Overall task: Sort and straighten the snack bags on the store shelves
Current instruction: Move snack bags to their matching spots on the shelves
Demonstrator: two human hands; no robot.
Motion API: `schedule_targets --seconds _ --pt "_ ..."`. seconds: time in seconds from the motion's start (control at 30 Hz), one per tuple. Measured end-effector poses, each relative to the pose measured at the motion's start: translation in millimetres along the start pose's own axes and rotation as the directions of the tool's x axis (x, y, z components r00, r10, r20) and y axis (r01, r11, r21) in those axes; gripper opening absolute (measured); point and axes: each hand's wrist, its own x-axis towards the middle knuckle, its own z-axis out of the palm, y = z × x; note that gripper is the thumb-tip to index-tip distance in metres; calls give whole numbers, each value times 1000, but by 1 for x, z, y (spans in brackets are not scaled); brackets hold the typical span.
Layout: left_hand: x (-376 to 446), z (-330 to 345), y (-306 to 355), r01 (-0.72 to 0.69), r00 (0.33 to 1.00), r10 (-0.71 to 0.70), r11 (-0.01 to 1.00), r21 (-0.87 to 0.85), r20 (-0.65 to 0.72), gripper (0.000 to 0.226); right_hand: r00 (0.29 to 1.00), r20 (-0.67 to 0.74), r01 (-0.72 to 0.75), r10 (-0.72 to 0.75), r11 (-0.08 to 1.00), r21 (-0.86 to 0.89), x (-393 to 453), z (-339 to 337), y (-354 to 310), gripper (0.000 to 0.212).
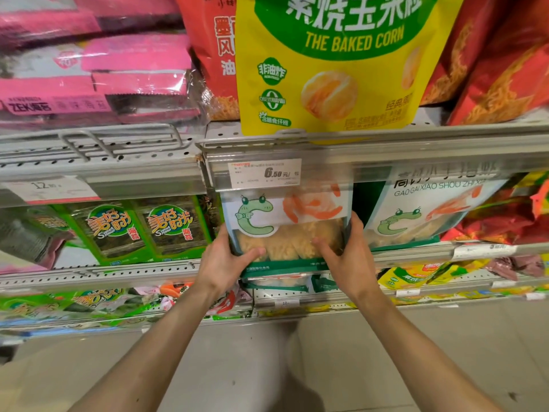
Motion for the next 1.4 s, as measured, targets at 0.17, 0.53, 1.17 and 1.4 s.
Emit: schedule_targets --seconds 0.17,0.53,1.17,1.4 --pt "4 6 8 -32 995 29 999 -38 -99 63 1000 -15 -26 27 997 67 10 -1 -7 85" --pt "24 20 -1 17 987 -26 998 -57 -156 56 999 5 -34 34 996 87 25 18 3 79" --pt "-6 8 12 -77 987 54 986 -150 -155 48 992 -122 45 -40 998 38 -1 22 7 75" --pt "-16 6 8 -2 1000 -2 988 -156 -27 49 998 -22 -63 62 997 -42 -13 17 11 82"
